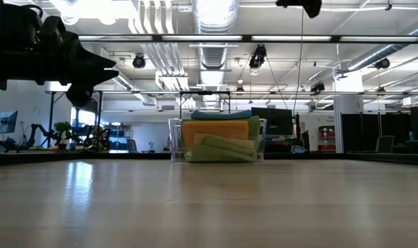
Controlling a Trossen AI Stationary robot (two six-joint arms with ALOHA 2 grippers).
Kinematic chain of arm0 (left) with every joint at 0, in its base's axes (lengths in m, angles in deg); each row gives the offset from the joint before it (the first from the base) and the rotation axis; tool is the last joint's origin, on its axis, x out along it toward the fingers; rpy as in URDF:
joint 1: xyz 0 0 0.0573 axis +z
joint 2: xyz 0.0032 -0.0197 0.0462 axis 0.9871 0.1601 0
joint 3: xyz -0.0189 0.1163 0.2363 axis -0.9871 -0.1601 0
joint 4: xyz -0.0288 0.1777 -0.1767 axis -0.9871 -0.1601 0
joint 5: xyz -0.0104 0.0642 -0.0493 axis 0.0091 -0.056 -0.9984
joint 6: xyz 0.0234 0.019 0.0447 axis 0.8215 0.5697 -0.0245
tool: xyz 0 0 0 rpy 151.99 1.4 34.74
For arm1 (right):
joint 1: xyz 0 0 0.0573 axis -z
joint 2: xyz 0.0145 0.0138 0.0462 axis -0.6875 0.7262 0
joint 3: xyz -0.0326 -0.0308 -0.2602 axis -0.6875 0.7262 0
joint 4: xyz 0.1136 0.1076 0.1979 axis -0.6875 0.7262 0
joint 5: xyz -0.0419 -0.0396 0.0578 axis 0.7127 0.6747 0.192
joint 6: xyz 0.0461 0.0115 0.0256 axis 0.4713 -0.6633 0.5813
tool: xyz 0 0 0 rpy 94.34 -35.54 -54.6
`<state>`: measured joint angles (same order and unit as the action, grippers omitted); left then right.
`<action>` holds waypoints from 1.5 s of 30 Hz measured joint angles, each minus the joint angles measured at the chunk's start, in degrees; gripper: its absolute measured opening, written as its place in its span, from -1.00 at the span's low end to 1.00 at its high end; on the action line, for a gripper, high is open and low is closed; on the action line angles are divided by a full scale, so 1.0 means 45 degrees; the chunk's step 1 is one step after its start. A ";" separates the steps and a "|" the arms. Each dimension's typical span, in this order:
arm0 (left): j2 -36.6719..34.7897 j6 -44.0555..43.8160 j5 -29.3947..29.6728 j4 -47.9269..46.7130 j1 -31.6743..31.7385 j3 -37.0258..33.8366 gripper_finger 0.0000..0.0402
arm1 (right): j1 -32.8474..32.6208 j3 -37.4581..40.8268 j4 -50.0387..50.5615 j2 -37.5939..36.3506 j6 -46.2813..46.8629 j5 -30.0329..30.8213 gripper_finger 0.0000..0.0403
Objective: Fold microfiber towels
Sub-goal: Return to Home Position
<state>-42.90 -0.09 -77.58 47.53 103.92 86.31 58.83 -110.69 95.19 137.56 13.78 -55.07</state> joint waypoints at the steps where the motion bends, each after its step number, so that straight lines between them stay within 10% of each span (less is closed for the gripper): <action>1: 0.0000 0.0000 -0.0003 0.0001 0.0000 0.0000 -0.50 | 0.0000 0.0526 -0.0427 -0.0262 0.0155 -0.0003 -0.48; 33: 0.0000 0.0019 -0.0015 0.0003 0.0000 -0.0015 -0.50 | -0.0029 1.2652 -0.9486 -0.7606 0.2782 -0.0010 -0.48; 45: 0.0000 0.0019 -0.0019 0.0004 0.0000 -0.0015 -0.50 | -0.0024 1.4523 -0.9834 -0.8728 0.2360 -0.0006 -0.48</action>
<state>-42.90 -0.01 -77.67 47.55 103.92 86.24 58.72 -45.34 50.93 98.29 24.40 -55.10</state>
